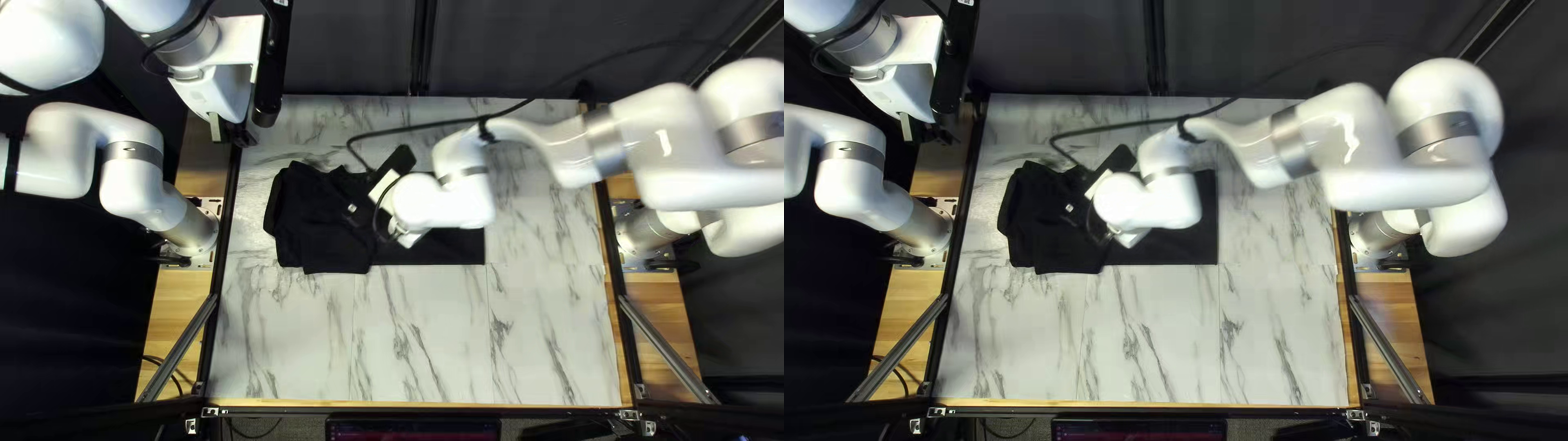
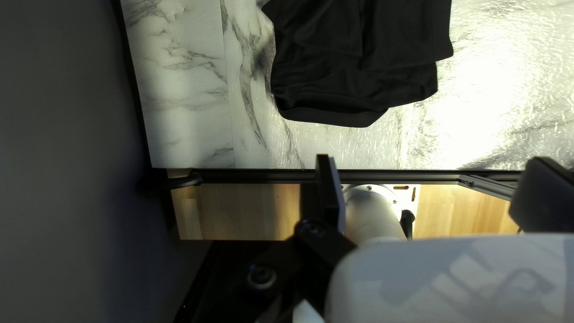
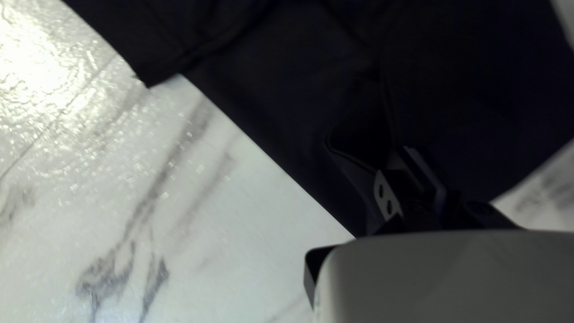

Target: Fold t-shirt

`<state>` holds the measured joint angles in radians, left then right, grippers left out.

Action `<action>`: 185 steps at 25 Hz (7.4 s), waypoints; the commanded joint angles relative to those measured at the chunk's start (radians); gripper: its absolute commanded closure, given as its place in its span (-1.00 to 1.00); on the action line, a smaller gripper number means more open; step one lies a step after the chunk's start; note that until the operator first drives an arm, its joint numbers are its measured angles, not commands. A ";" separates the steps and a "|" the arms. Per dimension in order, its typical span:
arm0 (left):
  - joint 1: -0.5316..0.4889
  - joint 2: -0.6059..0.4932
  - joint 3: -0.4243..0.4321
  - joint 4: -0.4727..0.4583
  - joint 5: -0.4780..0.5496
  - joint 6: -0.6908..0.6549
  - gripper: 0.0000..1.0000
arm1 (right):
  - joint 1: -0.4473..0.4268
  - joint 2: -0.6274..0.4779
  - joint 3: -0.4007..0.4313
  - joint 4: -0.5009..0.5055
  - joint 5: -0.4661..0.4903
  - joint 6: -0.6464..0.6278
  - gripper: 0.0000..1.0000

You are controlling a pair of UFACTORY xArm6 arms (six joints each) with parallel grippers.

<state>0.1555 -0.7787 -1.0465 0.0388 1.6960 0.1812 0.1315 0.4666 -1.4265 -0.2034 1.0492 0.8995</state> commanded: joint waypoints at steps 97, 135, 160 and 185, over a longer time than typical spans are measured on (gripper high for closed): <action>0.000 0.000 0.000 0.000 0.000 0.000 -1.00 | -0.235 -1.136 0.544 -0.001 0.516 -0.607 -1.00; 0.089 0.896 0.141 -0.258 -0.941 0.281 -1.00 | -0.235 -1.136 0.544 -0.001 0.516 -0.607 -1.00; 0.081 1.060 0.093 -0.240 -1.086 0.204 -1.00 | -0.235 -1.136 0.544 -0.001 0.516 -0.607 -1.00; 0.097 1.097 0.075 -0.271 -1.078 0.230 1.00 | -0.235 -1.136 0.544 -0.001 0.516 -0.607 -1.00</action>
<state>0.2535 0.3188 -0.9728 -0.2307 0.6192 0.4101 -0.1036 -0.6692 -0.8821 -0.2041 1.5652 0.2930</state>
